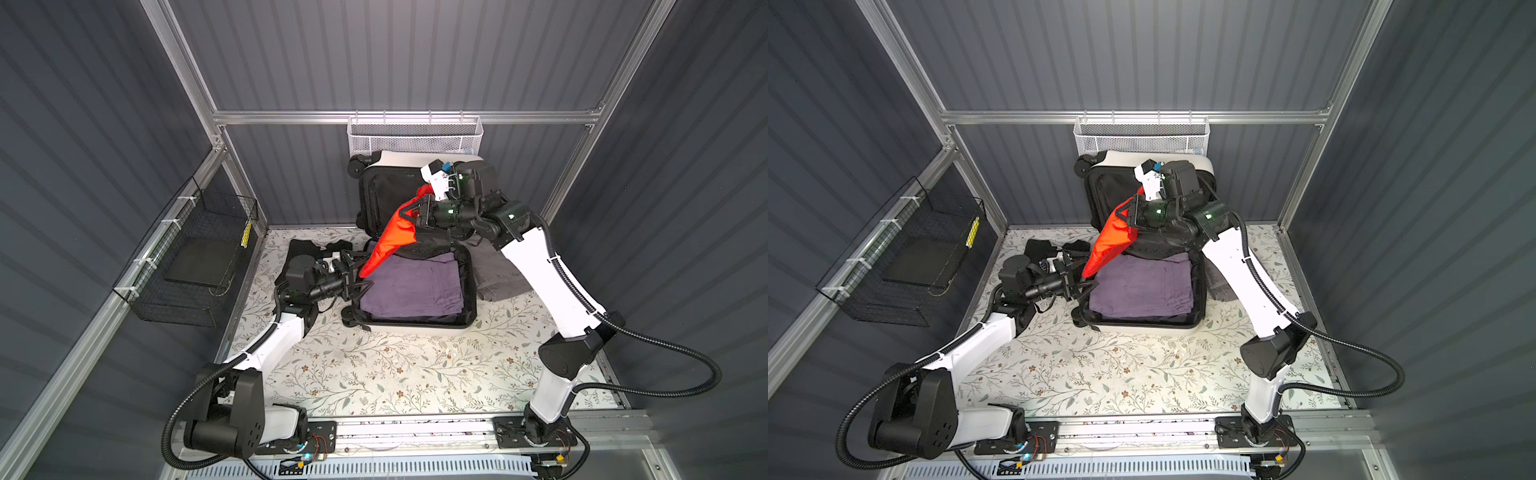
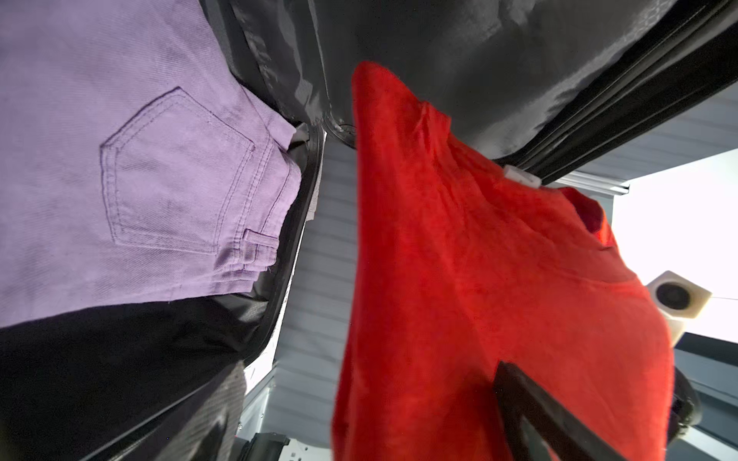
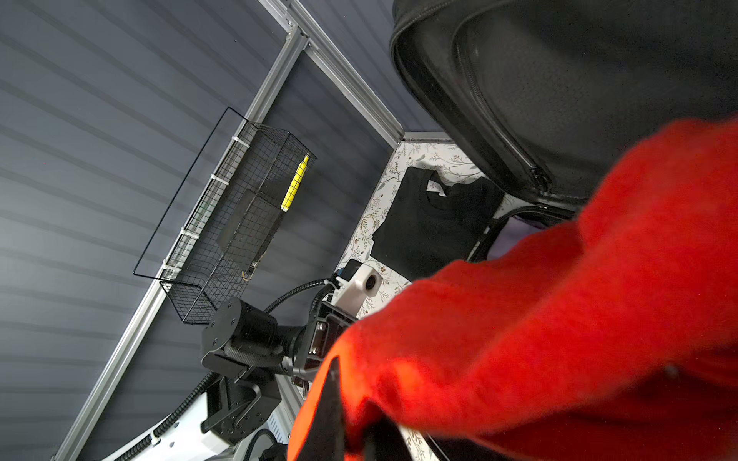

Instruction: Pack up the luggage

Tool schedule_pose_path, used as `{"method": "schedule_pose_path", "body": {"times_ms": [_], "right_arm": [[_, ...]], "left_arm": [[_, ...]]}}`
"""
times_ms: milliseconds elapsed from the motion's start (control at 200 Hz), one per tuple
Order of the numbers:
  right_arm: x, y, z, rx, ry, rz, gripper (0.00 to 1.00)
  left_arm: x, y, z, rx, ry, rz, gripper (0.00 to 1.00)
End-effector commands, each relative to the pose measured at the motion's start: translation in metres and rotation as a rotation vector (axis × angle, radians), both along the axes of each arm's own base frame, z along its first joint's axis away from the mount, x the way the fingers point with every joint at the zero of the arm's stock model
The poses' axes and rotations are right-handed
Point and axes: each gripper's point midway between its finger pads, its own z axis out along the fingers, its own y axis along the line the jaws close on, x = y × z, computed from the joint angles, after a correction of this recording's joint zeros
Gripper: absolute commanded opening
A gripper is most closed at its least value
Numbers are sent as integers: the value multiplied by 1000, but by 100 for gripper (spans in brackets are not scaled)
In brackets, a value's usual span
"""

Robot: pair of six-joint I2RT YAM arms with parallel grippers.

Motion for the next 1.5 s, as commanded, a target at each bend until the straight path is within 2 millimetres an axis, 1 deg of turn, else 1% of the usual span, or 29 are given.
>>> {"method": "schedule_pose_path", "body": {"times_ms": [0,240,405,450,495,555,670,785,875,960,1081,1156,1171,1236,1431,1491], "right_arm": [[-4,-6,26,61,-70,2,0],[-5,-8,16,72,-53,2,0],[-6,-10,12,71,-48,2,0],[-6,-11,10,69,-45,1,0],[-6,-12,10,69,-45,0,0],[-5,-14,7,67,-42,-5,0],[-3,-20,1,69,-31,-17,0],[-1,-26,-13,63,-4,-27,0],[2,-29,-25,57,17,-35,0],[7,-34,-40,46,36,-48,0],[18,-41,-59,39,58,-64,0],[24,-44,-74,33,80,-62,0],[26,-43,-73,41,64,-59,0],[33,-44,-83,39,65,-58,0],[46,-38,-106,31,52,-11,0],[49,-38,-115,19,51,-1,0]], "left_arm": [[-1,5,19,-47,-37,37,100],[0,2,23,-79,-33,48,100],[2,1,19,-69,-29,57,100],[3,1,16,-66,-24,59,97],[4,1,14,-64,-23,63,90],[6,1,13,-64,-22,68,77],[12,0,7,-58,-17,73,46],[20,-1,0,-51,-16,77,18],[27,-3,-6,-39,-20,72,0],[36,-4,-10,-26,-26,75,0],[50,-6,-12,2,-53,77,0],[59,-4,-9,14,-84,82,0],[61,-4,-9,19,-85,82,0],[68,-3,-6,28,-108,86,0],[85,4,5,81,-180,90,0],[88,6,3,112,-188,86,0]]}}
